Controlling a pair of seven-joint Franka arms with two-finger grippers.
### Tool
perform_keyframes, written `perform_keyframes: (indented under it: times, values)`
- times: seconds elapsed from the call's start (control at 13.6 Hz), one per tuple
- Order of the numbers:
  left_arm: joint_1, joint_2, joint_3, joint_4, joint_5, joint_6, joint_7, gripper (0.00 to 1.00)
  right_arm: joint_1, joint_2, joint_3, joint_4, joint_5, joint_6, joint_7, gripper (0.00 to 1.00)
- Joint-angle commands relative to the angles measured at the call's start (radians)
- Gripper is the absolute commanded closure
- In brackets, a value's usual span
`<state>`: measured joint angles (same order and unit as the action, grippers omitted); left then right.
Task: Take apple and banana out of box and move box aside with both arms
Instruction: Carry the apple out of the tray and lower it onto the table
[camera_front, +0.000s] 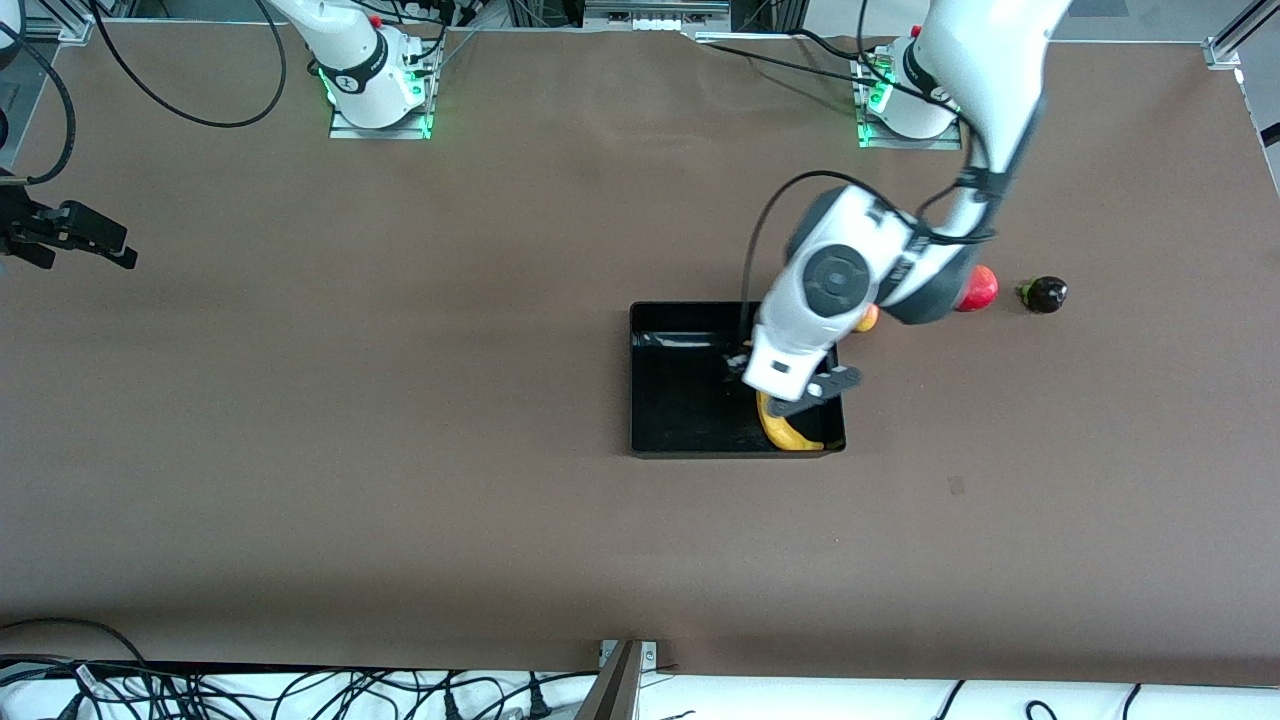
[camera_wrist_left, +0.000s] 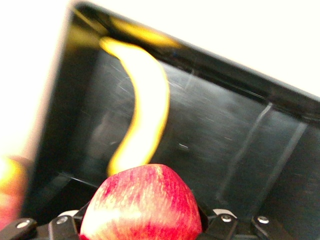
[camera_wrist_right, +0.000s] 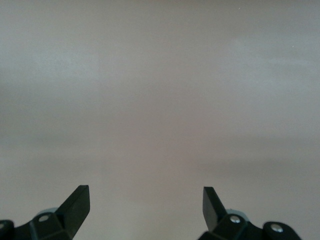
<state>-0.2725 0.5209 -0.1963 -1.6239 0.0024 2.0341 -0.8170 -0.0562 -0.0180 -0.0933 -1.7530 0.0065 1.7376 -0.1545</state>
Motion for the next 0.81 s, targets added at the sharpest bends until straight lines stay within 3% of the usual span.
perform_keyframes:
  times: [0.0, 0.22, 0.37, 0.74]
  values:
    - [0.157, -0.036, -0.003, -0.014, 0.011, -0.109, 0.302, 1.0, -0.01, 0.001, 0.001, 0.006, 0.018, -0.01, -0.017, 0.0]
    - [0.287, -0.027, 0.057, -0.01, 0.014, -0.092, 0.612, 1.0, -0.01, 0.001, 0.001, 0.006, 0.02, -0.01, -0.017, 0.0]
    - [0.314, 0.02, 0.115, -0.017, 0.014, 0.036, 0.738, 1.0, -0.01, 0.001, 0.001, 0.006, 0.018, -0.009, -0.017, 0.0]
    - [0.311, 0.172, 0.164, -0.01, 0.011, 0.319, 0.745, 1.0, -0.01, 0.001, 0.001, 0.006, 0.018, -0.01, -0.017, 0.0]
